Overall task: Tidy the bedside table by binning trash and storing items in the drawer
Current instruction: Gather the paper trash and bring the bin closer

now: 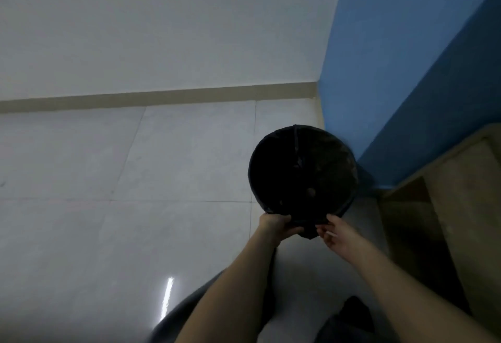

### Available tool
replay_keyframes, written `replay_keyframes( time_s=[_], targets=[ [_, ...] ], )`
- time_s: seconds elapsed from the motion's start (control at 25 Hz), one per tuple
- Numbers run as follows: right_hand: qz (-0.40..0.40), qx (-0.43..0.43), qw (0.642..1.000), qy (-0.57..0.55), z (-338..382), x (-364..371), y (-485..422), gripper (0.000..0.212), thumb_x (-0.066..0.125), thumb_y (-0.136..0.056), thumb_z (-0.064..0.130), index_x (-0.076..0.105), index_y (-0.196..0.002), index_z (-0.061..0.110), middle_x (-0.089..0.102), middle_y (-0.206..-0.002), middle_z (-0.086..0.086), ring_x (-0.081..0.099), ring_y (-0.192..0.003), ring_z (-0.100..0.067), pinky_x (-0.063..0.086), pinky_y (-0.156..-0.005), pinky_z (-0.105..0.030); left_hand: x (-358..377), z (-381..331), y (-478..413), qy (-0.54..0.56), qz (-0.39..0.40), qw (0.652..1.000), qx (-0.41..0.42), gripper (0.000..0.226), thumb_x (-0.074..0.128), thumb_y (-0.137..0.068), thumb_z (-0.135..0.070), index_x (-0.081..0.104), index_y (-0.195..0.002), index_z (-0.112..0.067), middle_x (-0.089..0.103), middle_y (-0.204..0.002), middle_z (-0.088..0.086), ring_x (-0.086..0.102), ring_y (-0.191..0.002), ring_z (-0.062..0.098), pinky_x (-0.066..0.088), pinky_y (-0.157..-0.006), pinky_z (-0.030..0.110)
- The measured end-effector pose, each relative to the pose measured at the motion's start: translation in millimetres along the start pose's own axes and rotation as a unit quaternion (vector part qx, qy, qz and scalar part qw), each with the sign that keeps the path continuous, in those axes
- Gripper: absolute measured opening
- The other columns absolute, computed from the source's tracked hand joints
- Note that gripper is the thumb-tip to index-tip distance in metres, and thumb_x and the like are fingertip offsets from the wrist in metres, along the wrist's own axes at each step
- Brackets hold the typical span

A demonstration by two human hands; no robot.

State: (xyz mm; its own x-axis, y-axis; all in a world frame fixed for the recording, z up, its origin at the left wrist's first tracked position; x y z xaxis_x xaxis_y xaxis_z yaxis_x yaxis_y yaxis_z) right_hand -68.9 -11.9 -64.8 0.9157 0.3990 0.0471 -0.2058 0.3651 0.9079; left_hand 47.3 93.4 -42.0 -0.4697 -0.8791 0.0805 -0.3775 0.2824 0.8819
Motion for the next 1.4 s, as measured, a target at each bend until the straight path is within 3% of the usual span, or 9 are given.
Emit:
replay_keyframes(
  time_s=[0.32,0.48,0.56,0.68,0.88,0.96,1.08,1.24,1.4],
  targets=[
    [-0.072,0.042,0.996,-0.032,-110,-75,62,0.032,0.045,-0.094,0.025,0.051,-0.116,0.004,0.059,-0.087,-0.015,0.05,-0.063,-0.022,0.04,-0.042,-0.023,-11,134,74,0.008,0.03,0.993,-0.113,0.023,0.043,-0.093,0.01,0.043,-0.116,0.012,0.054,-0.08,0.023,0.056,-0.068,0.037,0.05,-0.032,0.036],
    [-0.14,-0.003,0.99,-0.028,-87,-100,77,0.042,0.046,-0.092,0.025,0.05,-0.126,0.0,0.057,-0.122,-0.017,0.056,-0.099,-0.032,0.049,-0.077,-0.037,0,130,109,-0.2,0.085,0.966,-0.143,0.029,0.038,-0.1,-0.019,0.048,-0.109,0.007,0.061,-0.078,0.018,0.061,-0.086,0.038,0.053,-0.088,0.051],
    [-0.192,-0.064,0.979,-0.009,-52,-111,98,0.038,0.049,-0.09,0.022,0.055,-0.117,-0.003,0.059,-0.117,-0.019,0.057,-0.104,-0.035,0.047,-0.085,-0.04,21,108,125,-0.259,0.094,0.953,-0.129,0.039,0.034,-0.101,-0.025,0.045,-0.117,0.009,0.058,-0.094,0.021,0.059,-0.102,0.04,0.046,-0.1,0.05],
    [-0.134,-0.219,0.966,0.017,23,-111,149,0.014,0.052,-0.078,0.023,0.059,-0.073,0.012,0.06,-0.084,-0.014,0.057,-0.08,-0.027,0.046,-0.084,-0.041,84,65,146,-0.29,0.121,0.948,-0.057,0.034,0.033,-0.101,-0.026,0.052,-0.103,0.001,0.059,-0.085,0.019,0.064,-0.098,0.037,0.054,-0.076,0.032],
    [-0.215,-0.46,0.858,0.076,107,-188,247,0.017,0.056,-0.082,0.011,0.057,-0.098,0.016,0.056,-0.097,-0.002,0.053,-0.096,-0.021,0.043,-0.084,-0.035,203,42,182,-0.273,0.184,0.941,0.071,0.022,0.047,-0.097,-0.018,0.054,-0.08,-0.005,0.048,-0.072,0.008,0.052,-0.054,0.015,0.041,-0.045,0.021],
    [-0.327,-0.545,0.756,0.157,116,-232,284,0.03,0.059,-0.078,0.002,0.057,-0.107,0.008,0.057,-0.111,-0.011,0.052,-0.107,-0.03,0.042,-0.089,-0.037,242,50,187,-0.282,0.202,0.932,0.109,0.03,0.051,-0.094,-0.022,0.058,-0.109,0.004,0.06,-0.097,0.018,0.066,-0.077,0.021,0.05,-0.062,0.026],
    [-0.412,-0.525,0.651,0.362,104,-274,280,0.041,0.058,-0.075,0.012,0.057,-0.115,0.003,0.054,-0.127,-0.023,0.046,-0.12,-0.042,0.04,-0.096,-0.051,288,71,196,-0.314,0.221,0.914,0.132,0.056,0.051,-0.092,-0.032,0.035,-0.141,-0.011,0.043,-0.142,0.015,0.047,-0.124,0.034,0.044,-0.094,0.043],
    [-0.381,-0.42,0.646,0.512,76,-307,233,0.077,0.005,-0.091,0.052,0.059,-0.119,0.005,0.056,-0.13,-0.02,0.047,-0.122,-0.042,0.032,-0.099,-0.054,323,91,192,-0.267,0.238,0.913,0.197,0.038,0.056,-0.086,-0.04,0.05,-0.123,-0.036,0.051,-0.138,0.002,0.051,-0.123,0.025,0.042,-0.106,0.044],
    [-0.372,-0.394,0.625,0.562,74,-315,228,0.084,-0.001,-0.087,0.056,0.061,-0.118,0.008,0.057,-0.13,-0.016,0.048,-0.123,-0.038,0.026,-0.1,-0.05,319,91,182,-0.255,0.208,0.931,0.16,0.048,0.051,-0.094,-0.035,0.047,-0.135,-0.012,0.053,-0.135,0.013,0.053,-0.121,0.03,0.045,-0.102,0.041]
  ],
)
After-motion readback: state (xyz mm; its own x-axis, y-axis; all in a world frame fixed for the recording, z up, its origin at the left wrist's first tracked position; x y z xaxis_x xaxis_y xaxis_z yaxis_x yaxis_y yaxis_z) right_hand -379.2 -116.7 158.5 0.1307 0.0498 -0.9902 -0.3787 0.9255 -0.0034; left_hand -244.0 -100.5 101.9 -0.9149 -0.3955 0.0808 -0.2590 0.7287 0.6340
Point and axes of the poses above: each hand's wrist, its own y-axis away from the middle knuckle, its own x-axis out of the palm, z = x × y, the point moved 6 cm from there along -y, towards the middle knuckle
